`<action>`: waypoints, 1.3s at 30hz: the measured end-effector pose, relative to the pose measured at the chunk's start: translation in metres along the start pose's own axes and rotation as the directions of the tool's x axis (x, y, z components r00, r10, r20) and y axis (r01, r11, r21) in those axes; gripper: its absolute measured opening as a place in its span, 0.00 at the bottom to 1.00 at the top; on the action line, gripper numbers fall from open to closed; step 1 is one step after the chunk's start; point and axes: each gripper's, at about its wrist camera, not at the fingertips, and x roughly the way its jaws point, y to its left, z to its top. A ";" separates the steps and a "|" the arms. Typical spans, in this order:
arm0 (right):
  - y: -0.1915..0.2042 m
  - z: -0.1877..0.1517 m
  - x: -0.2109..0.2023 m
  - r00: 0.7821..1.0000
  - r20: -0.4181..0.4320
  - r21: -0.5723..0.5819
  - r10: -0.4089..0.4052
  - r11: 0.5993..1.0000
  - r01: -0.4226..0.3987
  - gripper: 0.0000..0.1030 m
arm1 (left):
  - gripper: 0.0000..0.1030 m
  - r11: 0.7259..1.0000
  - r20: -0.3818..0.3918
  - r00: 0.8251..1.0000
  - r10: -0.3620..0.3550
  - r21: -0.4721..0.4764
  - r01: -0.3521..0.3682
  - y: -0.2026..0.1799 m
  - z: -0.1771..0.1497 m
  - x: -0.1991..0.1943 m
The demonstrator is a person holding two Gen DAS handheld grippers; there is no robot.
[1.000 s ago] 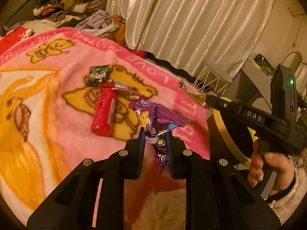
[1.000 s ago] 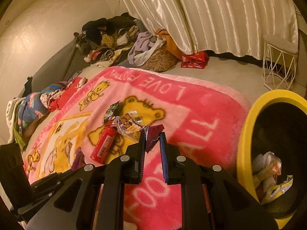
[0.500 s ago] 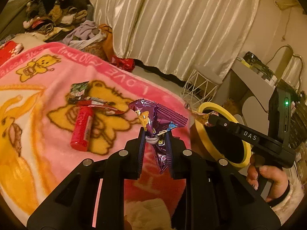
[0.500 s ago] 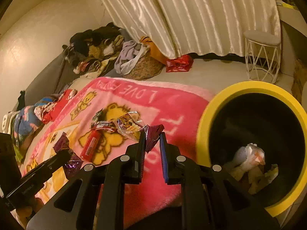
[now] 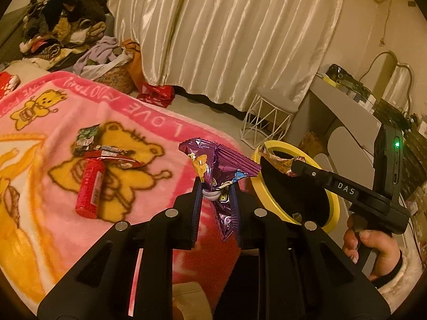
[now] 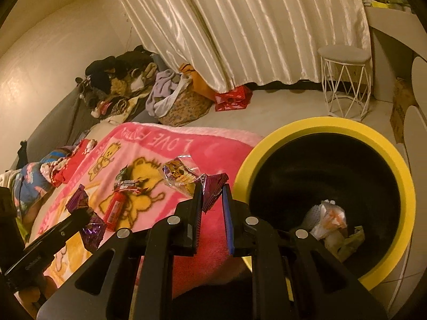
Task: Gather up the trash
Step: 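Carry the purple wrapper and red wrapper over the yellow-rimmed bin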
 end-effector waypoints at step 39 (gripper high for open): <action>-0.076 -0.002 -0.021 0.980 0.067 0.143 -0.186 0.974 0.175 0.14 | 0.14 0.987 -0.033 0.997 -0.072 0.138 0.076 -0.073 -0.001 0.037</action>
